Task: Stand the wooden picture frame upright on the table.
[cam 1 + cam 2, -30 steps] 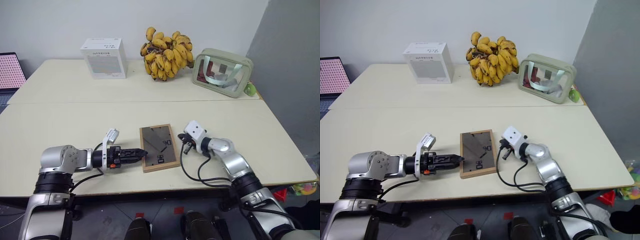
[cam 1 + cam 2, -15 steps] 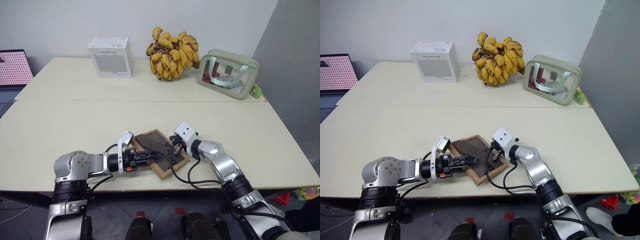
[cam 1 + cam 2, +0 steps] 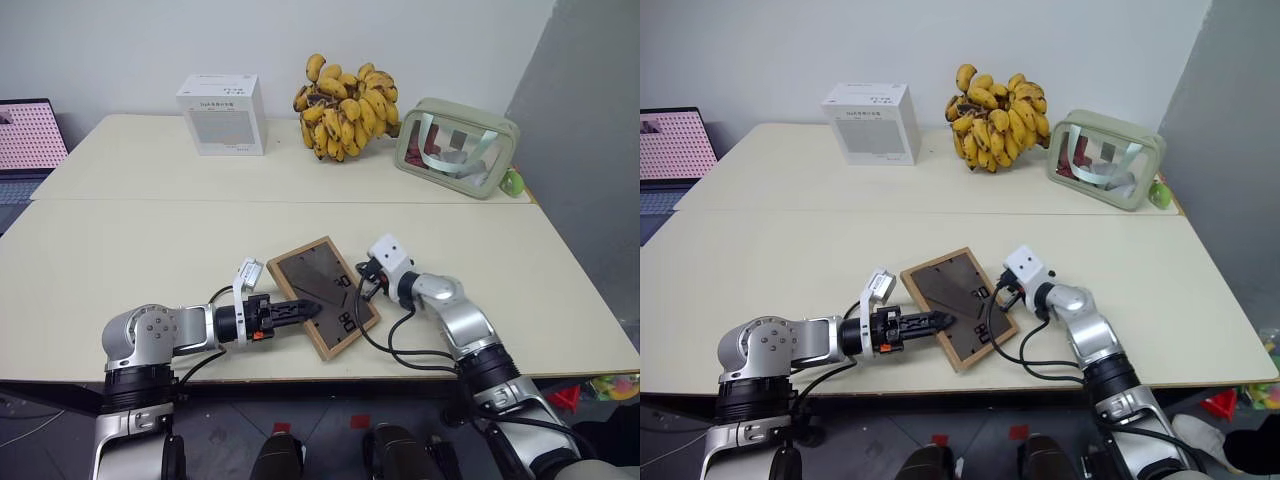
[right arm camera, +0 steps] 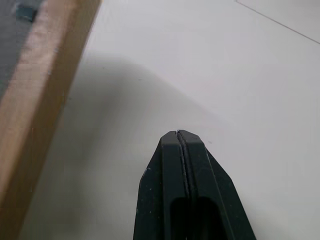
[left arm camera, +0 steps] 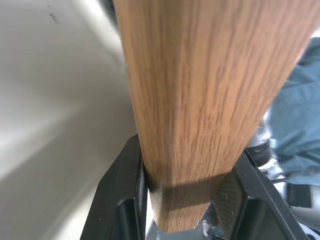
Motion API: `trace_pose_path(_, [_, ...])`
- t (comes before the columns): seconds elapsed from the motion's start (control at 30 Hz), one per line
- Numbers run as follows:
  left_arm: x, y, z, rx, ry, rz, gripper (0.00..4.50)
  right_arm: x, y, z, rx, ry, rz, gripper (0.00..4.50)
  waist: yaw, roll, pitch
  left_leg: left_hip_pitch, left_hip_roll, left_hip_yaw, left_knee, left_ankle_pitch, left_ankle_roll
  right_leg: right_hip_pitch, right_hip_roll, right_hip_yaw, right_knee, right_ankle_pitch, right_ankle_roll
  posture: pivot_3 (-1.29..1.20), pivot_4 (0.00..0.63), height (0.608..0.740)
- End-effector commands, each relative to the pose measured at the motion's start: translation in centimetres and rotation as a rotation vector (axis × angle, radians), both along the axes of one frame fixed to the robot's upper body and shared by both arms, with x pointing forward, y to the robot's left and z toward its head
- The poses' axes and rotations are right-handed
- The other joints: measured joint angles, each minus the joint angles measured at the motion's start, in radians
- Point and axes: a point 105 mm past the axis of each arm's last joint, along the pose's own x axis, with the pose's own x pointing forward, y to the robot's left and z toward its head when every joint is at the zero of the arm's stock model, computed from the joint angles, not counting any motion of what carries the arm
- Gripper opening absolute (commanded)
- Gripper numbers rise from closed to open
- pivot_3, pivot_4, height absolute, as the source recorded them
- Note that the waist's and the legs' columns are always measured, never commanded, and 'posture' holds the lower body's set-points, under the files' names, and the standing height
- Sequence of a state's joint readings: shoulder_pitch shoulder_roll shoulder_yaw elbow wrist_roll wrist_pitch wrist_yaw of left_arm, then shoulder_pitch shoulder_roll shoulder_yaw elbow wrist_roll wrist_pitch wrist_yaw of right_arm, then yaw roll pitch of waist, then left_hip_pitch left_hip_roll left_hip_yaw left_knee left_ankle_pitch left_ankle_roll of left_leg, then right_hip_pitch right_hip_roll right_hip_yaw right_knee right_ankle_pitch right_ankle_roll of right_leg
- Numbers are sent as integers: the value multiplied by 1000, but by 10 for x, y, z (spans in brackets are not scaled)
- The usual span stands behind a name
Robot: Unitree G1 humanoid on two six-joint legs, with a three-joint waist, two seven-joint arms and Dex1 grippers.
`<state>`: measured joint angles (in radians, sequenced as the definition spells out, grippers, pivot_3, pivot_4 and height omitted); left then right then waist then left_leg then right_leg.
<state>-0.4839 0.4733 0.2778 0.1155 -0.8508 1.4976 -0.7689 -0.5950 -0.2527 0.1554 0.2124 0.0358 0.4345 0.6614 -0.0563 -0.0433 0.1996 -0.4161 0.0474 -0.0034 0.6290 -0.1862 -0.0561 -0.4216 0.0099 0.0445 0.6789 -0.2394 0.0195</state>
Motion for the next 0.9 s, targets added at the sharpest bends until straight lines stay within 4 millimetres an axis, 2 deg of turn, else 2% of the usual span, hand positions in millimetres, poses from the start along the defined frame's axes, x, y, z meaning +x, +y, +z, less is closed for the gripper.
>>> trace_pose_path(0.03, [13, 24, 35, 28, -104, 19, 1369, -32, -5, 50, 91, 35, 281, 491, 0, 0, 1, -1, 0, 0, 0, 0, 0, -1, 0, 0, 0, 0, 0, 0, 150, 740])
trace_pose_path(0.1, [14, 31, 43, 70, -148, -12, 1369, -50, -5, 62, 107, 89, 413, 963, -1, 0, 1, -1, 0, -1, -1, 0, 0, -1, 1, -1, 0, 0, 0, 0, 150, 740])
trace_pose_path(0.23, [23, 41, 52, 175, -253, -50, 1369, -63, 4, 91, 171, 146, 556, 1867, -4, 0, 1, 0, 1, 0, -5, 0, 0, -3, 1, -1, -1, -1, 0, 0, 150, 740])
trace_pose_path(0.3, [26, 40, 60, 171, -293, -80, 1369, -66, 13, 105, 191, 144, 607, 2353, -4, 1, 1, -1, 1, 0, -5, 0, 0, -3, 1, -1, -1, -1, -1, 0, 150, 740])
trace_pose_path(0.43, [28, 30, 71, 202, -390, -159, 1369, -56, 51, 133, 229, 71, 659, 3113, -4, 0, 2, -3, 1, 0, -5, 0, 0, -5, 1, -1, -2, -1, -1, 0, 150, 740])
trace_pose_path(0.53, [29, 25, 75, 195, -418, -187, 1369, -53, 66, 133, 225, 58, 679, 3783, -1, 1, 2, -5, 2, 0, -5, 0, 0, -8, 2, -1, 0, 0, 0, 0, 150, 740])
trace_pose_path(0.63, [27, 21, 80, 176, -430, -215, 1369, -47, 78, 124, 176, 19, 671, 4485, 4, 1, 2, -7, 1, 0, -5, 0, 0, -8, 2, -2, -2, 0, 0, 0, 150, 740])
trace_pose_path(0.77, [24, 17, 83, 163, -439, -234, 1369, -40, 86, 112, 118, -11, 660, 4485, 7, 1, 2, -19, 1, 0, -1, 0, 0, -20, 1, -1, 0, 1, 2, 0, 150, 740])
trace_pose_path(0.9, [22, 16, 81, 162, -440, -242, 1369, -45, 94, 104, 72, -52, 686, 4485, 6, 1, 2, -19, 1, 0, -2, 0, 0, -20, 1, -2, 0, 1, 2, 0, 150, 740])
